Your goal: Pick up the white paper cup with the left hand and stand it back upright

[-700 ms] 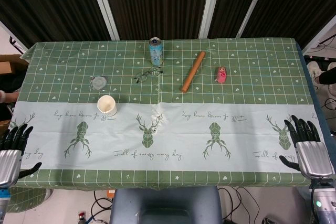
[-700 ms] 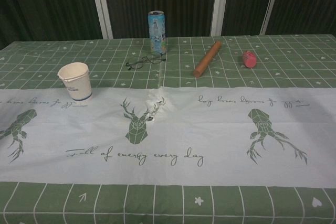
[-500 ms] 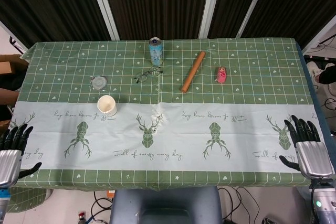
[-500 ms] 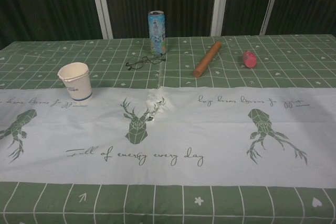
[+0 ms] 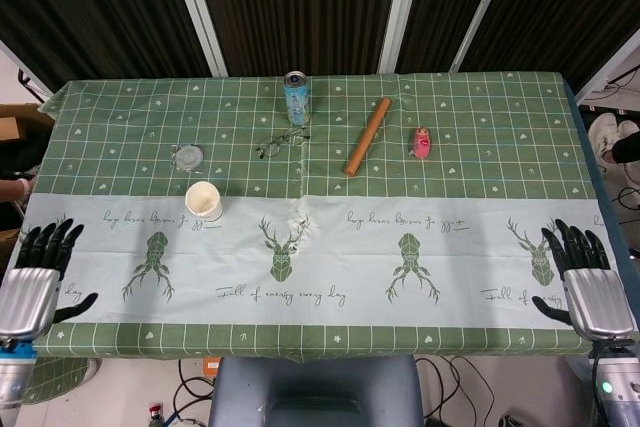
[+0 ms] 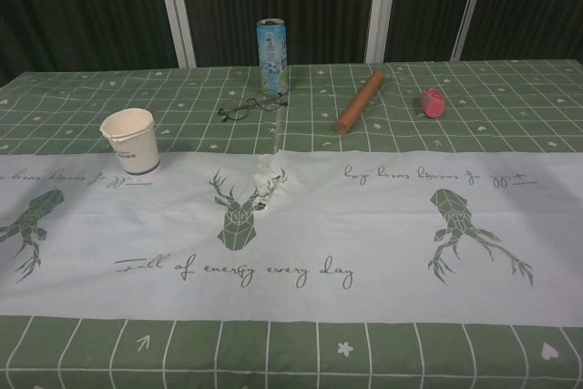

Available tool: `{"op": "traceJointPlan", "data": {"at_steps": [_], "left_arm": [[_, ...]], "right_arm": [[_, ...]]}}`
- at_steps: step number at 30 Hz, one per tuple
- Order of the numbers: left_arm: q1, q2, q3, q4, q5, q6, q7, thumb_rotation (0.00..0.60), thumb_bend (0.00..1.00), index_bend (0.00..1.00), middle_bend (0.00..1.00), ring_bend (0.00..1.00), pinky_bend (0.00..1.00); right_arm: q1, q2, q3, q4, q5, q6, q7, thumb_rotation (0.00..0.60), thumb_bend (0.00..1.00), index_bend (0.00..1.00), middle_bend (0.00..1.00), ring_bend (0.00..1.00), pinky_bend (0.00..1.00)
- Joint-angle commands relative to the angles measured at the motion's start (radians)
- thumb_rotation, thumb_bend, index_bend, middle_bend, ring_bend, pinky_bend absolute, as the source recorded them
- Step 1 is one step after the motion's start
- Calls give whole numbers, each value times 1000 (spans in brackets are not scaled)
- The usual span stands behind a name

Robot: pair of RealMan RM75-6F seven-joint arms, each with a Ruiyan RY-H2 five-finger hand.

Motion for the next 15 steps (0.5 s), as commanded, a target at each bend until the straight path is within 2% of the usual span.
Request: {"op": "traceJointPlan", "data": {"at_steps": [1,3,5,7,12,15], "left_arm": [[-115,-59,-64,12,-13,-112,47,599,2,1,0,0,1],[-177,-98,-95,35,-46,-178,107,599,2,1,0,0,1],[-186,-109,-101,34,-67,-184,128,599,2,1,0,0,1],[-241,-143,-128,49,-101,-239,180,600,2,1,0,0,1],[-366,-240,-193,90,-252,-369,306,599,2,1,0,1,2],[-427,-300,-212,123,-347,-421,387,599,3,1,0,1,2]], "right_arm": [[5,1,2,2,8,-11,6,599,3,1,1,0,0],[7,1,3,3,17,-20,6,599,3,1,2,0,1],[7,2,3,3,18,-21,6,599,3,1,2,0,1],[7,1,1,5,23,-26,3,599,3,1,1,0,1],[8,-1,1,15,37,-38,10,599,3,1,1,0,1],[11,-1,4,23,46,-46,18,599,3,1,2,0,1]]}}
